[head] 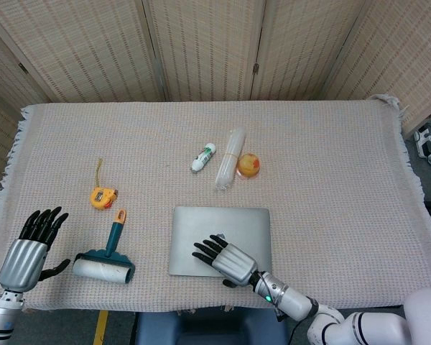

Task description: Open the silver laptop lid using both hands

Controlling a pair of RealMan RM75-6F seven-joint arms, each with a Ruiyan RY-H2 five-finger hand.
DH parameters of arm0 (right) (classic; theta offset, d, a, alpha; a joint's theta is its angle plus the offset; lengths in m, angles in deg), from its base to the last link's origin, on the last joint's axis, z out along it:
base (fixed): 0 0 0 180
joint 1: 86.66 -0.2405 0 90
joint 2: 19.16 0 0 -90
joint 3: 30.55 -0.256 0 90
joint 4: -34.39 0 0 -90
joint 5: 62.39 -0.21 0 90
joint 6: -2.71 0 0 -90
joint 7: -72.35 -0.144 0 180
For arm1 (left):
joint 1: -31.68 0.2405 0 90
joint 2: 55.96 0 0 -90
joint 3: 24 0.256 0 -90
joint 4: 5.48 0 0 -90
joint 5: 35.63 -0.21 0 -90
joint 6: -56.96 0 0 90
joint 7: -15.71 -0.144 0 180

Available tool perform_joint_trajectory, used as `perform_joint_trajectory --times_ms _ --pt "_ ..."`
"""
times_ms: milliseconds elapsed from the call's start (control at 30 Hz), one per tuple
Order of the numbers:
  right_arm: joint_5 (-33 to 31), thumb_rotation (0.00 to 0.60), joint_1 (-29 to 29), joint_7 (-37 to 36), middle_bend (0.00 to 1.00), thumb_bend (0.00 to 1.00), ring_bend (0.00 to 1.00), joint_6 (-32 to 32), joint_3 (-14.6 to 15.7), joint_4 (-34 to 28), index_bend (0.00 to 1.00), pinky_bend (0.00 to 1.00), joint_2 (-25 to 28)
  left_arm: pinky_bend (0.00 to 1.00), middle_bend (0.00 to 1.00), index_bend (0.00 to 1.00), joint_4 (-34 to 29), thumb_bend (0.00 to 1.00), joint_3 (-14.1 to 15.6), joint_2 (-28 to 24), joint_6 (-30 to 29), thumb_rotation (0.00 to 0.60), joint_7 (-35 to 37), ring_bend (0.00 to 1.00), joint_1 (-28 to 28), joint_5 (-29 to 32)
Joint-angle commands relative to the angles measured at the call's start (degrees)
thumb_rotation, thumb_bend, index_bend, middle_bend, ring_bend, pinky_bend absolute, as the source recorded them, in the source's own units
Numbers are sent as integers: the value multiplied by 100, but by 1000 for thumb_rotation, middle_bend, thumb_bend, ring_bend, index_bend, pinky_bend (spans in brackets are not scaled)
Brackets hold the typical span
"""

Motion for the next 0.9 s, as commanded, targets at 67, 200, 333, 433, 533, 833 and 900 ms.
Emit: perform_joint_trajectory --times_ms 67,200,333,433,533,833,900 --pt "-137 600 -89 120 0 261 0 -20 -39 99 0 0 -116 0 52 3 31 217 -7 17 -12 600 48 65 -1 18" --pt "-257 600 -139 197 0 262 0 23 -54 131 0 0 -157 0 52 3 71 217 -5 35 -23 600 83 65 2 27" --pt "-354 600 -197 280 0 262 0 31 -52 155 0 0 -186 0 52 3 104 217 -3 50 -11 600 102 65 -1 47" --pt "-412 600 -242 338 0 262 0 40 -47 175 0 0 -219 0 52 3 122 217 -1 63 -11 600 117 65 -3 52" --pt "-460 600 -285 399 0 262 0 49 -36 202 0 0 -256 0 52 3 149 217 6 75 -8 600 134 65 -3 57" --pt "-562 600 -395 640 0 383 0 89 19 251 0 0 -366 0 52 2 256 217 19 132 22 600 204 65 -23 62" --pt "-587 600 -412 705 0 429 0 109 31 241 0 0 -374 0 52 2 286 217 28 149 40 600 217 65 -35 54"
